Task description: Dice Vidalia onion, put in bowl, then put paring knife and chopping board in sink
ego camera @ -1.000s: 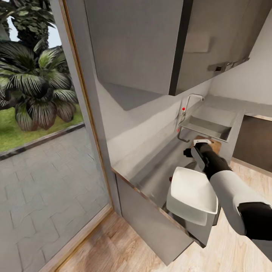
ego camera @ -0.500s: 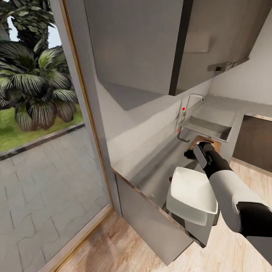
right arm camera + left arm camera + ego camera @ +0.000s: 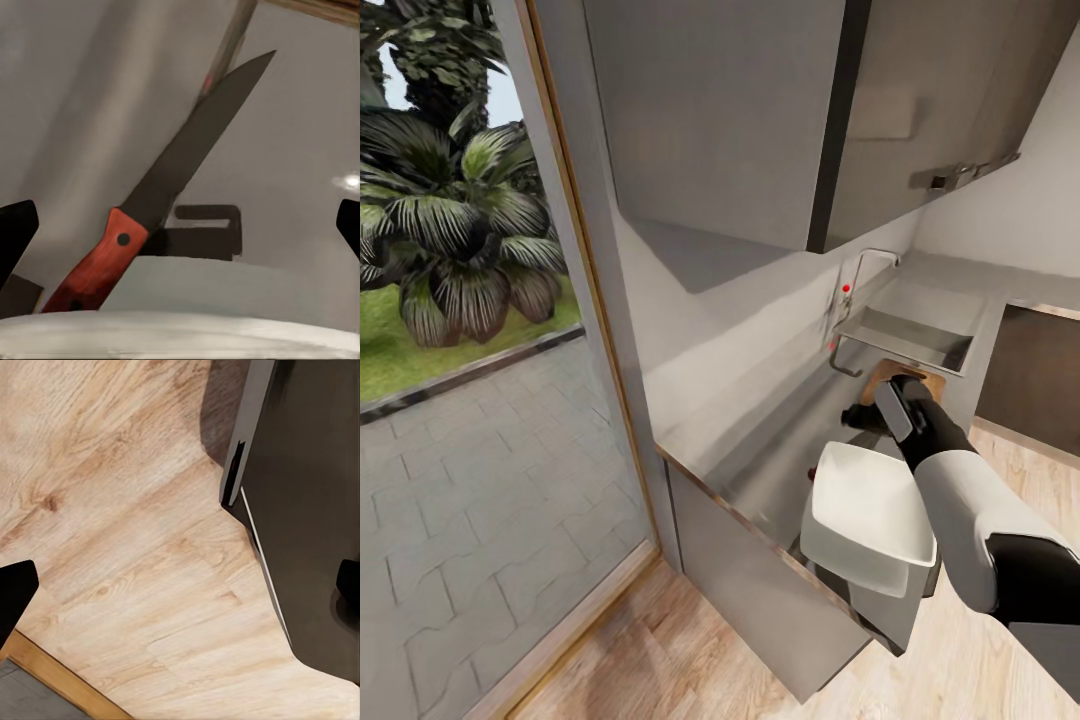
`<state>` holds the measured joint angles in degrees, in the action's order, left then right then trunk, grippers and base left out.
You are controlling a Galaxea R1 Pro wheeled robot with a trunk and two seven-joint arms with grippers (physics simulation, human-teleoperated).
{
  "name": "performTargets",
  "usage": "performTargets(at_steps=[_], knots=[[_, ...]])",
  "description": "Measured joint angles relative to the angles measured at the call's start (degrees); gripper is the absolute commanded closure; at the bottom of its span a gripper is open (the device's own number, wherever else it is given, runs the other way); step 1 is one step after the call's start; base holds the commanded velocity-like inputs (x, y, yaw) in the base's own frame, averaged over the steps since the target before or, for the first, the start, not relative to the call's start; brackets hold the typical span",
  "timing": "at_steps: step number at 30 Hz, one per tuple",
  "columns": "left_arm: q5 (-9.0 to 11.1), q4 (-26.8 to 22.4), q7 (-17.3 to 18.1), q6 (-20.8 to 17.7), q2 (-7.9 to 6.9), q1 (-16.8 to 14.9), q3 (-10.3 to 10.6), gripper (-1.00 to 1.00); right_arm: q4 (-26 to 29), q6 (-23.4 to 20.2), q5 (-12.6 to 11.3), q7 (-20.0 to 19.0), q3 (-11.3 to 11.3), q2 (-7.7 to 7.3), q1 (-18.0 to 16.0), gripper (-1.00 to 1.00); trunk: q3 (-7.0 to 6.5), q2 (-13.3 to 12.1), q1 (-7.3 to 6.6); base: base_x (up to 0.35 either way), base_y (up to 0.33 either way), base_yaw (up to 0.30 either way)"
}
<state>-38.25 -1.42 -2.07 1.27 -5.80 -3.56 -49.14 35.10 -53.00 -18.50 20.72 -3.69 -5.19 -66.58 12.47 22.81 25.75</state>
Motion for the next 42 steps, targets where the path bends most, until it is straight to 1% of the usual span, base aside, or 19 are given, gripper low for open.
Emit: performTargets(at_steps=[3,9,18,27,34,42], knots=[[0.0,0.0,0.0,0.0,0.01,0.0,0.0,-1.0,0.0,-0.5,-0.1,0.1,-0.7,0.02,0.0,-1.0,0.0,0.0,0.0,0.0,0.0,0.0],[0.0,0.0,0.0,0.0,0.01,0.0,0.0,-1.0,0.0,-0.9,-0.2,0.5,-1.1,0.07,0.0,-1.0,0.0,0.0,0.0,0.0,0.0,0.0],[0.0,0.0,0.0,0.0,0.02,0.0,0.0,-1.0,0.0,-2.8,-0.2,0.9,-1.2,0.09,0.0,-1.0,0.0,0.0,0.0,0.0,0.0,0.0],[0.0,0.0,0.0,0.0,0.02,0.0,0.0,-1.0,0.0,-3.1,-0.2,0.9,-1.3,0.11,0.0,-1.0,0.0,0.0,0.0,0.0,0.0,0.0],[0.0,0.0,0.0,0.0,0.02,0.0,0.0,-1.0,0.0,-3.0,-0.2,0.9,-1.3,0.49,0.0,-1.0,0.0,0.0,0.0,0.001,0.0,0.0],[0.0,0.0,0.0,0.0,0.02,0.0,0.0,-1.0,0.0,-3.0,-0.3,0.9,-1.3,0.69,0.0,-1.0,0.0,0.0,-0.02,0.164,0.114,0.0]])
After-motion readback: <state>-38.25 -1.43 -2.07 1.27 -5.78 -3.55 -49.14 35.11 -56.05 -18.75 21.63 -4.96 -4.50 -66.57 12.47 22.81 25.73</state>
